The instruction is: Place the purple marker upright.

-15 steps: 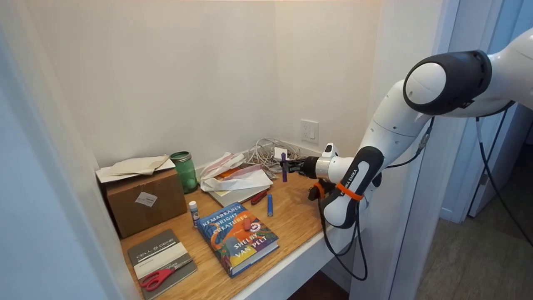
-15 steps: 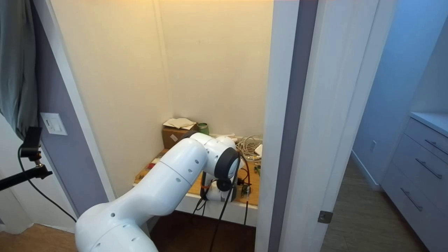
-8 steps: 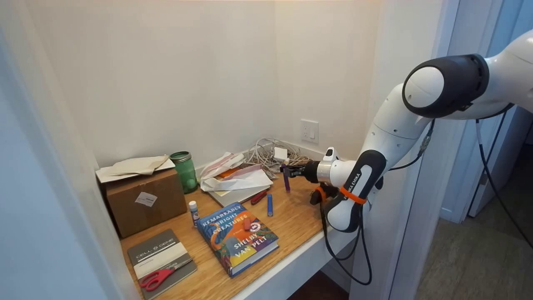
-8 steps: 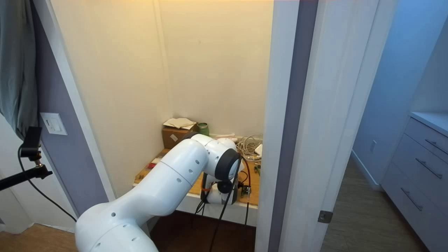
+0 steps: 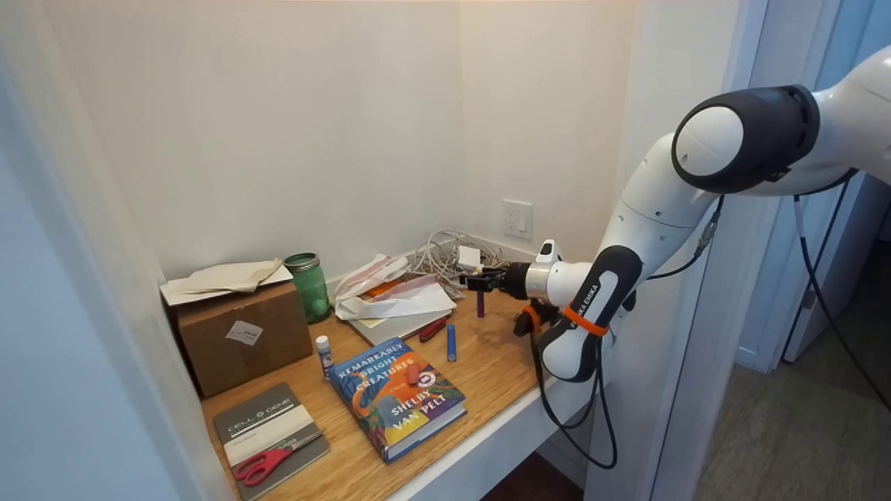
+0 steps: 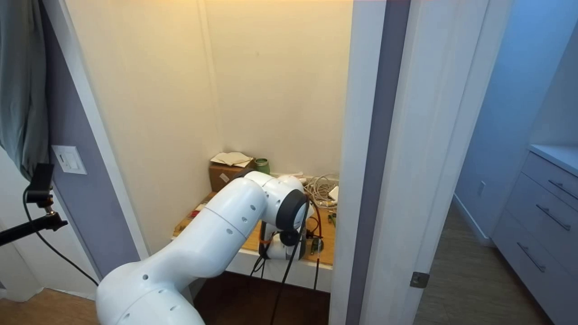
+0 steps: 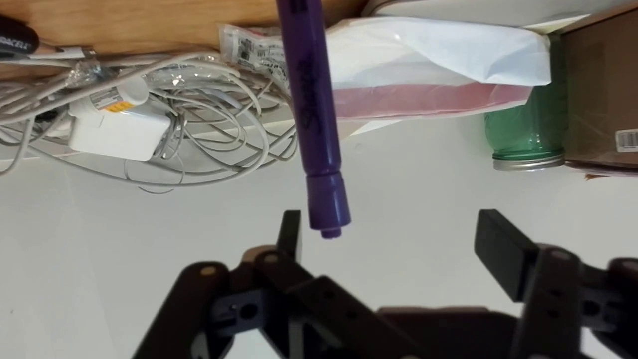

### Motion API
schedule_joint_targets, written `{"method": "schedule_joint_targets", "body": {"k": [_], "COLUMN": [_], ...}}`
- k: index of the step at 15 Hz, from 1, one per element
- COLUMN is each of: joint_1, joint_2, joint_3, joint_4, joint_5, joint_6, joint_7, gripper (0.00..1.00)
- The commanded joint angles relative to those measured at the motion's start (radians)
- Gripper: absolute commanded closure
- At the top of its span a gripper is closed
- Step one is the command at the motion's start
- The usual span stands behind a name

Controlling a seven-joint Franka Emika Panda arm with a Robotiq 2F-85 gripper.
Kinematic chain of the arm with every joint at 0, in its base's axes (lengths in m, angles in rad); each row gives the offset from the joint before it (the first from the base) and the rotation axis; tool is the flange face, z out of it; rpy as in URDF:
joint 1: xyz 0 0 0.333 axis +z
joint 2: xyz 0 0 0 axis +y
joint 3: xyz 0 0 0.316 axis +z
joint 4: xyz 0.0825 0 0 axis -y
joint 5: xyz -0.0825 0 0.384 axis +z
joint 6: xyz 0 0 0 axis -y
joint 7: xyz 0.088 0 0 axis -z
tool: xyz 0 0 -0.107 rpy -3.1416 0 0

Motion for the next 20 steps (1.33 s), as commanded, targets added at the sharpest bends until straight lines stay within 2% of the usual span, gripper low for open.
{"method": "schedule_joint_targets", "body": {"k": [1,8,9,14,20], "joint_1": [0.025,0.051,0.040,0.045,0.052], "joint_2": [-0.043,-0.140,-0.075,-0.113,-0.200], "joint_3": [-0.016,-0.012,-0.012,-0.009,0.025], "joint_4": [-0.023,-0.085,-0.022,-0.052,-0.090], "joint_5": [0.013,0.051,0.023,0.029,0.167], "joint_6": [-0.006,-0.072,-0.032,-0.054,-0.097], "joint_7": [0.017,0.017,0.015,0.012,0.044], "gripper": [0.00,0.00,0.00,0.00,0.00]}}
